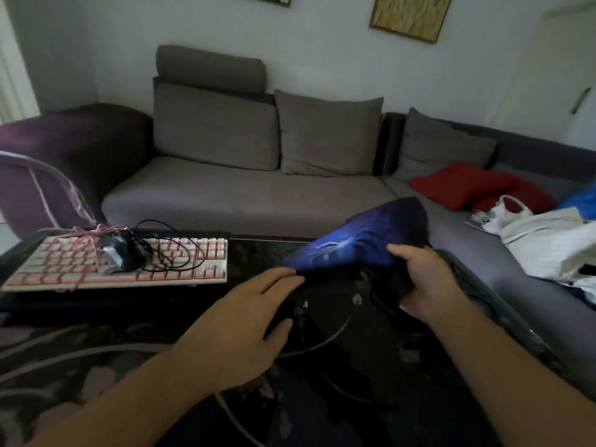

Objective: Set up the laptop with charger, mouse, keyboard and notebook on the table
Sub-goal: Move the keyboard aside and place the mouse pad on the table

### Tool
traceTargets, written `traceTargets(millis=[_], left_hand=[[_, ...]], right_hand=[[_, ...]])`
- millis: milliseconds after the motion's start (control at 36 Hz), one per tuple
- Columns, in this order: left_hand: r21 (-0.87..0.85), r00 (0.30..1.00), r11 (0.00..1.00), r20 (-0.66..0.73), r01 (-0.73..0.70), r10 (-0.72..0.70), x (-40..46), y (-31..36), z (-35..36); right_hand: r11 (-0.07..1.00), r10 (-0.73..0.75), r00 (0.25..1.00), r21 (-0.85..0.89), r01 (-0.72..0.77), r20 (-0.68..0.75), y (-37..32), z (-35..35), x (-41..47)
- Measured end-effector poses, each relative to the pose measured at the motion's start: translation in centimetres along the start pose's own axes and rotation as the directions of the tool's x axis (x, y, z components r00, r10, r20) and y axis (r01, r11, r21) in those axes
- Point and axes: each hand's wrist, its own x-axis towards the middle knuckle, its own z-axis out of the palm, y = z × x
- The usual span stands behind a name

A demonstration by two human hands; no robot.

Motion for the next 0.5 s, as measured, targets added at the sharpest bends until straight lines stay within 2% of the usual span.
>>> traceTargets(millis=[56, 111, 167, 194, 222, 250, 306, 333, 389, 417, 444, 500], left_hand=[[-0.05, 0.996, 0.995, 0.042, 0.081, -0.079, 0.3, 0.4, 0.5], [-0.088, 0.982, 0.981, 0.086, 0.174, -0.167, 0.4, 0.1, 1.2], [-0.125, 0.963, 0.957, 0.098, 0.263, -0.251, 0.2, -0.9, 1.8], [-0.138, 0.955, 0.946, 0.092, 0.294, -0.284, 0.0, -1.5, 2.0], [-0.148, 0.944, 0.933, 0.08, 0.328, -0.319, -0.3, -2.3, 2.0], [-0.156, 0.932, 0.919, 0.056, 0.363, -0.358, -0.5, -3.2, 1.9], [-0.18, 0.89, 0.877, -0.021, 0.445, -0.456, -0.9, -5.1, 1.5], [-0.198, 0.857, 0.851, -0.082, 0.486, -0.509, -1.2, -6.1, 1.0], [-0.24, 0.765, 0.791, -0.213, 0.562, -0.608, -1.6, -8.2, -0.1], [-0.255, 0.713, 0.761, -0.266, 0.597, -0.649, -1.7, -9.2, -0.7], [-0.263, 0.657, 0.728, -0.316, 0.633, -0.685, -1.8, -10.4, -1.4], [-0.286, 0.543, 0.663, -0.399, 0.691, -0.739, -1.7, -12.9, -2.8]], right_hand=[[0.991, 0.006, 0.998, -0.132, -0.014, -0.063, -1.0, -3.8, 1.5], [0.9, -0.056, 0.976, -0.434, -0.042, -0.212, -1.7, -7.4, 2.0], [0.667, -0.194, 0.935, -0.738, -0.097, -0.298, -1.2, -11.5, 4.2], [0.542, -0.19, 0.92, -0.818, -0.192, -0.342, -0.2, -14.6, 7.3], [0.461, -0.195, 0.916, -0.857, -0.229, -0.35, 1.6, -18.5, 12.1], [0.329, -0.276, 0.919, -0.926, -0.186, -0.282, 3.0, -21.0, 15.5], [0.179, -0.344, 0.913, -0.97, -0.167, -0.221, 3.4, -18.5, 15.8], [0.177, -0.383, 0.901, -0.974, -0.142, -0.201, 3.2, -14.2, 12.7], [0.022, -0.478, 0.874, -0.996, -0.091, -0.091, 2.3, -5.2, 3.9], [-0.034, -0.533, 0.845, -0.999, 0.033, 0.046, 2.5, -1.9, 1.0], [-0.046, -0.507, 0.843, -0.982, 0.184, 0.181, 2.7, 0.8, -0.7], [0.063, -0.382, 0.866, -0.926, 0.373, 0.323, 4.1, 5.6, -2.3]])
